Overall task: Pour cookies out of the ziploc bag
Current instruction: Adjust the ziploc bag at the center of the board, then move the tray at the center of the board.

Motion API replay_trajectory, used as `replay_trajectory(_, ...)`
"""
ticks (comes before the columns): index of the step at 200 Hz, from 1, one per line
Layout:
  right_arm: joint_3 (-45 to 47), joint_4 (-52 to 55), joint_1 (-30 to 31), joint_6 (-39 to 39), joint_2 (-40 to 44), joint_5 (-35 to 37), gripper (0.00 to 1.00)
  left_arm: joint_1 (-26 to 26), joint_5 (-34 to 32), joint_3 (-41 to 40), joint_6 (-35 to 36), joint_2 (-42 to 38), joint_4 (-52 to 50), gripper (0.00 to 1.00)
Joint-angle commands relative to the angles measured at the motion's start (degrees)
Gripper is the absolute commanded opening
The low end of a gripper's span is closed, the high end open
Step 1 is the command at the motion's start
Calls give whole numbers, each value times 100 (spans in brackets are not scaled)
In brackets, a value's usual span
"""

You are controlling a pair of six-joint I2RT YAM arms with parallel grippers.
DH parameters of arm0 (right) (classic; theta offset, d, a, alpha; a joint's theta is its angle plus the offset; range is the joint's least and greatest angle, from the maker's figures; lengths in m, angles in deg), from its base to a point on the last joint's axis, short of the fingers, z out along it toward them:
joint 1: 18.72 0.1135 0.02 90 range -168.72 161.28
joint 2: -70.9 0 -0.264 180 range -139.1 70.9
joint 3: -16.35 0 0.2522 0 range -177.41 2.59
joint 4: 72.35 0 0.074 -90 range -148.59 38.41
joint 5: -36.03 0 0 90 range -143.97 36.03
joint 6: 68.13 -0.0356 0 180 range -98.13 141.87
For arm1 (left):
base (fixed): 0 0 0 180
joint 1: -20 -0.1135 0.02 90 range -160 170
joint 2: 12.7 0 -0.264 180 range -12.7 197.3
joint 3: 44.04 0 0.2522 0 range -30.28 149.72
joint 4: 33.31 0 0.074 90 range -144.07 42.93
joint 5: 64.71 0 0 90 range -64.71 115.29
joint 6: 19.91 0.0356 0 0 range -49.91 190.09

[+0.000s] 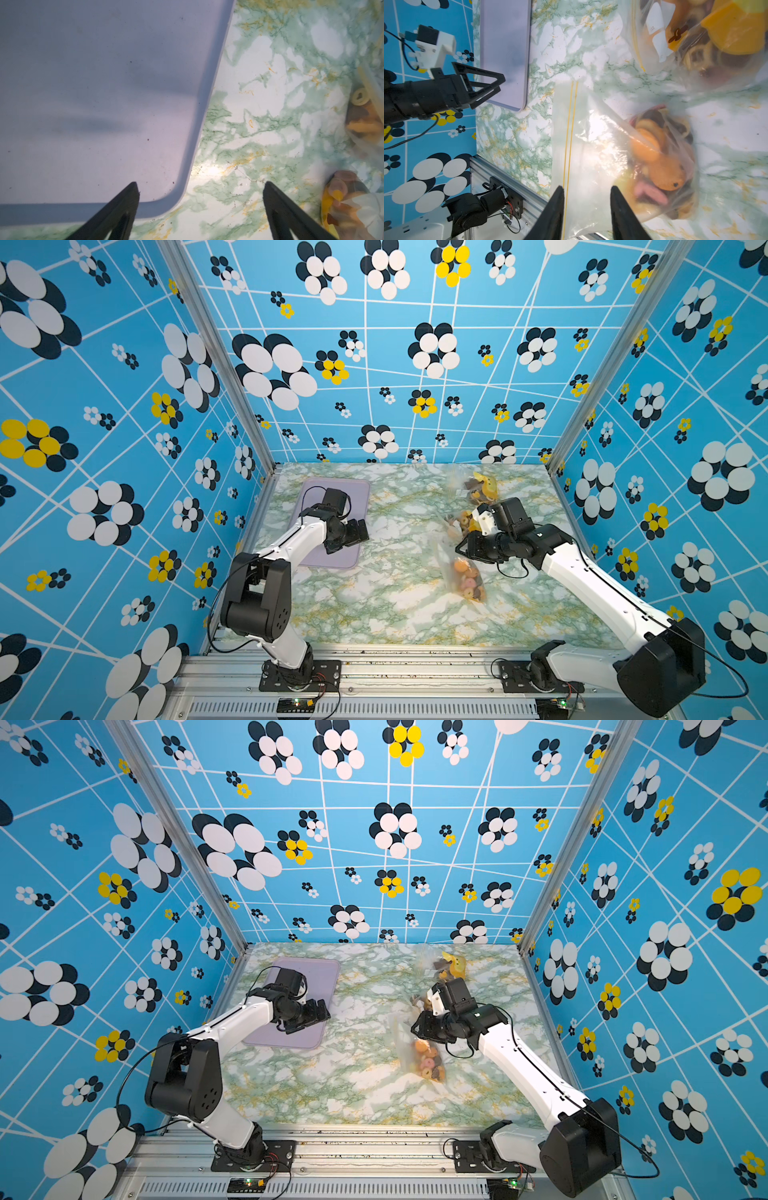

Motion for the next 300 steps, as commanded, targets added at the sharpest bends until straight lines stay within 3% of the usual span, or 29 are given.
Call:
replay_trajectory(1, -200, 144, 21, 66, 131, -209, 57, 206, -513, 236, 269, 433, -383, 90)
replay_trajectory(30, -358, 414, 21, 198, 347, -108, 74, 504, -873, 340, 299, 727, -399, 84)
replay_trajectory(42, -389, 496, 21, 222, 431, -52, 77, 582, -999, 389, 319, 826, -424, 75)
replay_trajectory(58, -420, 569, 10, 223, 517, -63, 79, 632, -1038, 487, 309, 1011, -487, 65)
replay_trajectory(129, -710, 1120, -82, 502, 845, 108, 89, 680, -1094, 615, 293, 1453, -552, 44)
replay_trajectory(161, -779, 1236, -127, 588, 866, 99, 96, 763, -1005, 546, 263, 1504, -495, 22)
replay_trajectory(248, -810, 1226, -268, 633, 878, 141, 99, 1134, -700, 204, -103, 1417, -282, 2)
replay_trajectory(300, -946, 1236, -330, 684, 787, 108, 99, 1451, -599, -48, -276, 1317, -236, 0)
